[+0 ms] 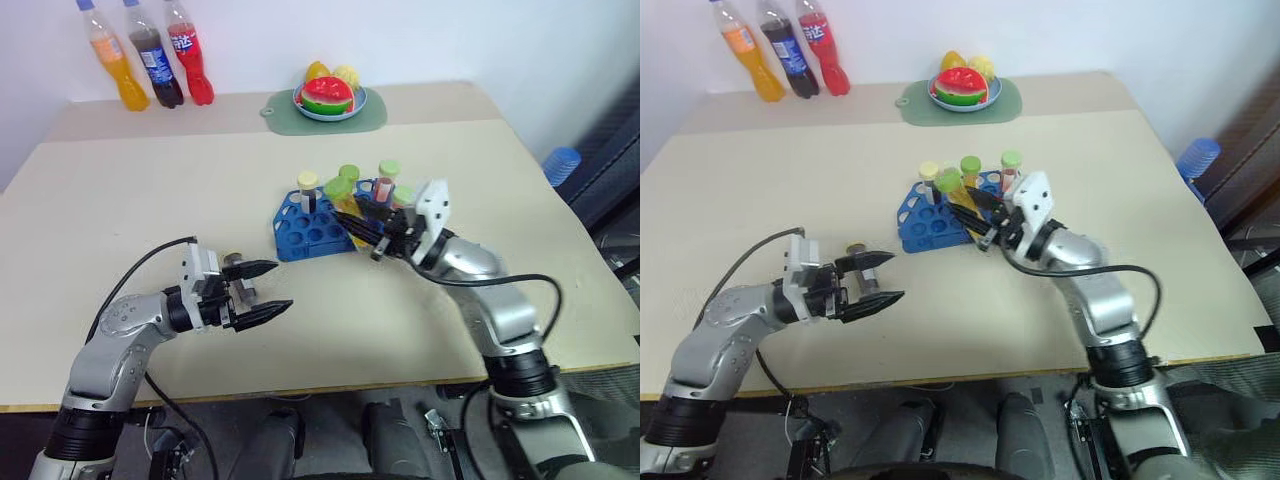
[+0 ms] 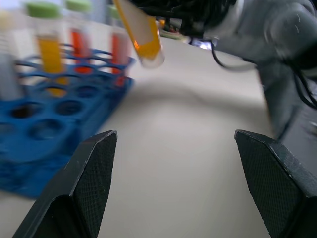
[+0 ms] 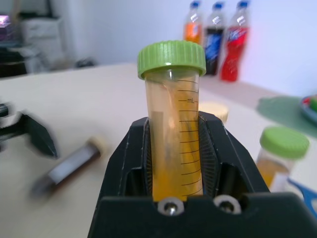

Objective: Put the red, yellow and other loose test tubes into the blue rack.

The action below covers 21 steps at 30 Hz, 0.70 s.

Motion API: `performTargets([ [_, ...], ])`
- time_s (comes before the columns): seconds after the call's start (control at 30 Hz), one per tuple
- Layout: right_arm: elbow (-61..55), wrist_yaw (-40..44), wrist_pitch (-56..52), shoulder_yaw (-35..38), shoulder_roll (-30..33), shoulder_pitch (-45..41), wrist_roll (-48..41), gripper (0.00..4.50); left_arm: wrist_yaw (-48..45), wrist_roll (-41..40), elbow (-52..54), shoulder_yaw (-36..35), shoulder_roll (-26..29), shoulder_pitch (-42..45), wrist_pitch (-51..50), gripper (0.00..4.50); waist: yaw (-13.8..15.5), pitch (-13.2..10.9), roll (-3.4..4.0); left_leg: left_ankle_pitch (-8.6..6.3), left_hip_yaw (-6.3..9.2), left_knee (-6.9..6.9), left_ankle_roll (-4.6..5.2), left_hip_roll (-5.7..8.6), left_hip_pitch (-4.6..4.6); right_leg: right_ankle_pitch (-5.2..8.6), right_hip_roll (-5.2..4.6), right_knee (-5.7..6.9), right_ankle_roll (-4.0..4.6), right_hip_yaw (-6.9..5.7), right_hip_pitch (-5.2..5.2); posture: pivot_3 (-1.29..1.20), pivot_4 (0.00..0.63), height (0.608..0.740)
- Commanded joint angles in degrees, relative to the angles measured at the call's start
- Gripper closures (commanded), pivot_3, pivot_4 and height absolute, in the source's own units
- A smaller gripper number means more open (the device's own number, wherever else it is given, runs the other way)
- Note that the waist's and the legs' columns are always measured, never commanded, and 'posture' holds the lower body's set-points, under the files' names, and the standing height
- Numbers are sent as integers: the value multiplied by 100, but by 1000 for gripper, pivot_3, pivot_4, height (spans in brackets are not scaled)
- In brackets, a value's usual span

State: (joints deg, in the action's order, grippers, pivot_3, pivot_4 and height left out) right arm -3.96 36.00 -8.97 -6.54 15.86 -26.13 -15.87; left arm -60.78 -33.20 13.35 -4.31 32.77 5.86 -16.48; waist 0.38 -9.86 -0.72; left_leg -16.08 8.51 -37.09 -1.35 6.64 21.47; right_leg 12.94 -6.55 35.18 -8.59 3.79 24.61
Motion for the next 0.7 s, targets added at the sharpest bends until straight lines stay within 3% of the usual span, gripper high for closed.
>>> performTargets([
  [0.03,944,-548,1082,99,-504,-341,422,3702,166,-102,176,-207,-23,-34,45,572,-16,0,1,0,-4,1,0,-1,-3,-1,0,2,1,0,0,0,150,740],
  [0.37,3253,-1206,2797,314,-985,-980,1001,3702,497,-143,441,-267,-49,-106,-65,572,-157,0,3,2,-15,12,-8,-13,-6,-3,8,16,6,0,19,0,150,740],
  [0.7,3477,-1088,3133,190,-1284,-850,1001,3702,552,-244,483,-387,67,-140,-155,572,-201,2,5,1,-17,11,-8,-18,-10,-5,13,21,9,1,18,0,150,740],
])
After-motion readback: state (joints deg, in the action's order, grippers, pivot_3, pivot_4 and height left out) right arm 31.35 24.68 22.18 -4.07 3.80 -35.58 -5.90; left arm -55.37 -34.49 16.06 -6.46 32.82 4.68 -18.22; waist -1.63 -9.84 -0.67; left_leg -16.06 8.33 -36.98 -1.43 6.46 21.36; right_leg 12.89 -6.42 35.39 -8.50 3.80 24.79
